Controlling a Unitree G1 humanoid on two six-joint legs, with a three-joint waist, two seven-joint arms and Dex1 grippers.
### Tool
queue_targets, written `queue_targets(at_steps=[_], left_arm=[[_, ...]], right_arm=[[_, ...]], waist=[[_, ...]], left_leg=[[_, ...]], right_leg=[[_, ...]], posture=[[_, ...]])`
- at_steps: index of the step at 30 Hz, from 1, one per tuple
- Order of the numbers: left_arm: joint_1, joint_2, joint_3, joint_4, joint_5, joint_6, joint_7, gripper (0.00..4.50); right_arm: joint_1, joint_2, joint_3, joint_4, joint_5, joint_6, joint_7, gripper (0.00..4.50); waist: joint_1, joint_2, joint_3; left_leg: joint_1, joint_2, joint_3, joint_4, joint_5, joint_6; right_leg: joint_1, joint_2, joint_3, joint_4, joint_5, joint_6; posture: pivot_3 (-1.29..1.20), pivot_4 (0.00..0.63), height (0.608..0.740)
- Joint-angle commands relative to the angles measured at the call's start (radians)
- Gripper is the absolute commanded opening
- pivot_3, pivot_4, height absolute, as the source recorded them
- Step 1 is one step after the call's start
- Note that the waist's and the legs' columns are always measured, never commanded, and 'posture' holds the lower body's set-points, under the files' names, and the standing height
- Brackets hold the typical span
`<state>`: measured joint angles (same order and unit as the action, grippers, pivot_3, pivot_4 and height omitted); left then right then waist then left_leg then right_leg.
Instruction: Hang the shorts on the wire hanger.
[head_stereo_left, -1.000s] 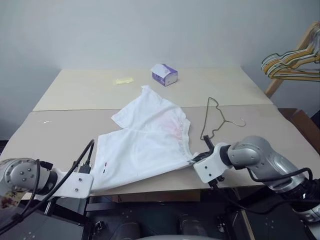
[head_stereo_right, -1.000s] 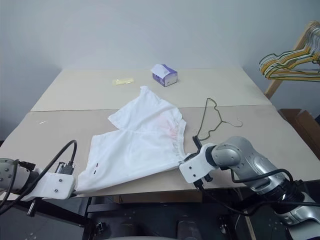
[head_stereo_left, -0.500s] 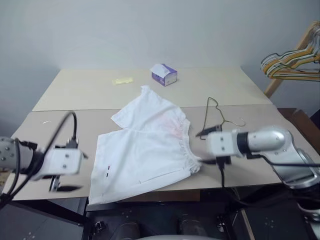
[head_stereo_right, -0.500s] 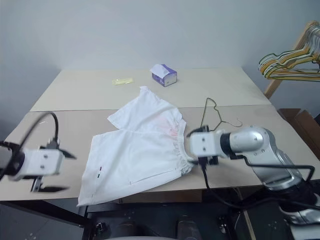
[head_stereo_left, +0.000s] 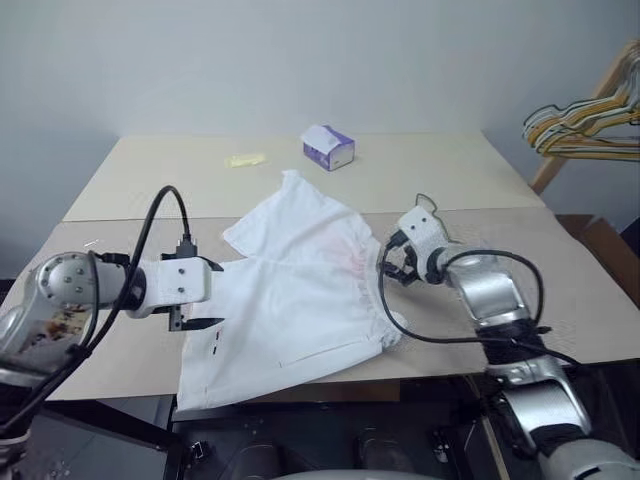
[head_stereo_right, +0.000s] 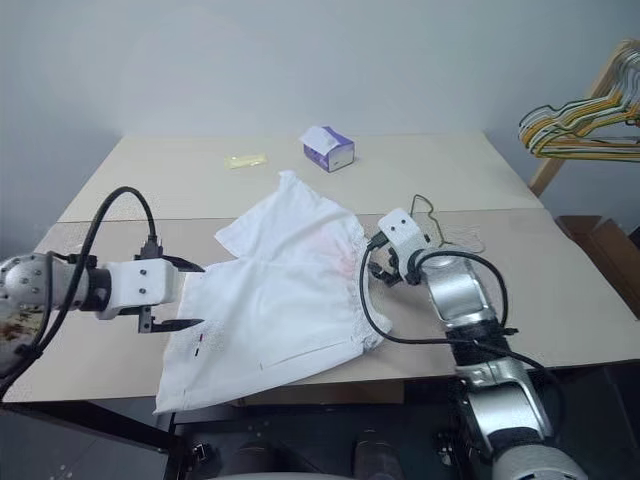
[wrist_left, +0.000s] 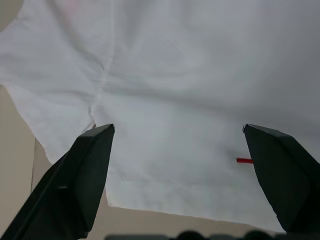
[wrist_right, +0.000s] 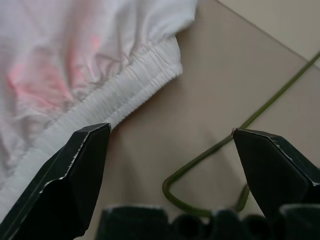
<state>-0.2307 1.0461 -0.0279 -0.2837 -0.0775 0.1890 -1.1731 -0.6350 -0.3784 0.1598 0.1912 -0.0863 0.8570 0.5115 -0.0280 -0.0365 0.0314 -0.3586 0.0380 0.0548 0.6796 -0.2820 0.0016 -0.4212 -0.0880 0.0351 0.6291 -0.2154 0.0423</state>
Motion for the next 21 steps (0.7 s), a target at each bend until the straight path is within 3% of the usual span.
queue_targets(at_steps=[1, 8, 21], left_arm=[[-0.056, -0.022, -0.023, -0.001, 0.007, -0.017, 0.012, 4.46], [-0.084, -0.047, -0.067, 0.028, 0.033, -0.047, 0.017, 4.46], [-0.094, -0.062, -0.091, 0.109, 0.078, -0.121, 0.015, 4.46]], right_arm=[[-0.059, 0.016, -0.040, 0.103, -0.005, -0.070, -0.070, 4.50], [-0.064, 0.014, -0.064, 0.223, 0.013, -0.082, -0.103, 4.50], [0.076, -0.119, -0.177, 0.058, 0.068, 0.001, -0.092, 4.50]], waist=[[-0.010, 0.000, 0.000], [-0.045, 0.000, 0.000], [-0.060, 0.000, 0.000]], left_leg=[[0.000, 0.000, 0.000, 0.000, 0.000, 0.000], [0.000, -0.001, -0.001, 0.000, 0.000, 0.000], [0.001, -0.002, -0.002, 0.000, 0.000, 0.000]], right_leg=[[0.000, 0.000, 0.000, 0.000, 0.000, 0.000], [0.000, -0.001, 0.001, 0.000, 0.000, 0.001], [0.001, -0.002, 0.001, -0.001, 0.001, 0.002]], posture=[[-0.02, 0.000, 0.740], [-0.03, 0.000, 0.740], [-0.05, 0.000, 0.740]])
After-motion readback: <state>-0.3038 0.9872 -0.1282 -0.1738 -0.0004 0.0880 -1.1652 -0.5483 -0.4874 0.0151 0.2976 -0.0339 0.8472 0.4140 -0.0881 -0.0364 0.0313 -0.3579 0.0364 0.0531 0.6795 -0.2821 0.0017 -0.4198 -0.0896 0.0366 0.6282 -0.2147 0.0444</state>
